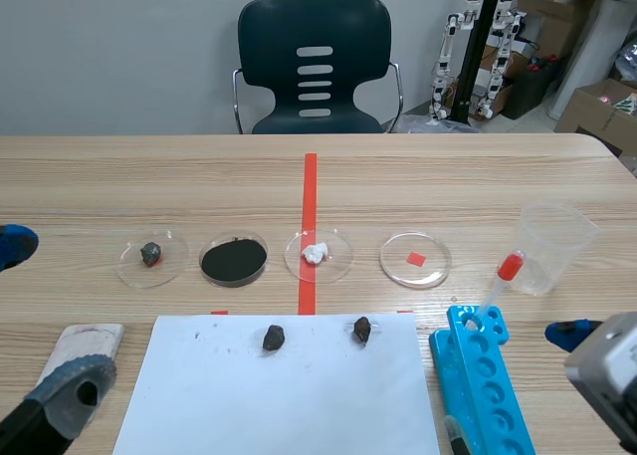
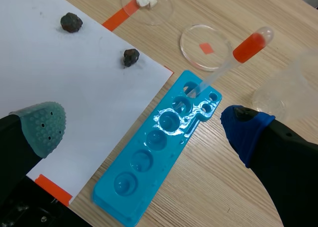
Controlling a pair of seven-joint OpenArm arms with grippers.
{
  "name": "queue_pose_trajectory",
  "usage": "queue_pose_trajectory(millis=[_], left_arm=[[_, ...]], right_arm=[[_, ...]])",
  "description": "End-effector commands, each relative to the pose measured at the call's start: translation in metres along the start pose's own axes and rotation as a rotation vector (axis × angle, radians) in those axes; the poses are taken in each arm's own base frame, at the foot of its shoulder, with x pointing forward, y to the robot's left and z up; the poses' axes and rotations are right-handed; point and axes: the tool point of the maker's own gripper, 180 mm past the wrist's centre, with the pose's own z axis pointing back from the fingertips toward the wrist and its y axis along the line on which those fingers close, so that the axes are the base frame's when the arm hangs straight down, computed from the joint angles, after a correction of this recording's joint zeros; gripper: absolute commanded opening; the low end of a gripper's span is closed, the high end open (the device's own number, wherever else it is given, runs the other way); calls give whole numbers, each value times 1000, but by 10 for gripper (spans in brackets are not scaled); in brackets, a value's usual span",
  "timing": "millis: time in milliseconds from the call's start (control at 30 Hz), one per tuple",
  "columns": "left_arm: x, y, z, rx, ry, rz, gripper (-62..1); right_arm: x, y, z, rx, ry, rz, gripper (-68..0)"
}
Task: Pick up the dropper by the top with the right hand
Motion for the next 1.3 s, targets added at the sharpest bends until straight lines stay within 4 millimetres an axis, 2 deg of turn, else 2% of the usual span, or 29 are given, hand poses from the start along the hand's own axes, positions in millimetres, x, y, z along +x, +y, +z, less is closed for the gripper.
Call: queue_pose_trajectory(millis=[0,233,567,1000,1267], left_arm=[[9,1,-1,3,-30,-5,14],[9,1,-1,3,-30,-5,14],[9,1,-1,3,-30,-5,14],[9,1,-1,3,-30,-5,14],[9,1,-1,3,-30,-5,14]], right_arm=[[21,-2,3,-5,-71,6,4],[68,-18,21,-72,-220,60,4],[83,-20,26,-75,-288,68,4],[81,-18,25,-65,-283,66,4],[48,-25,22,-86,-236,60,4]])
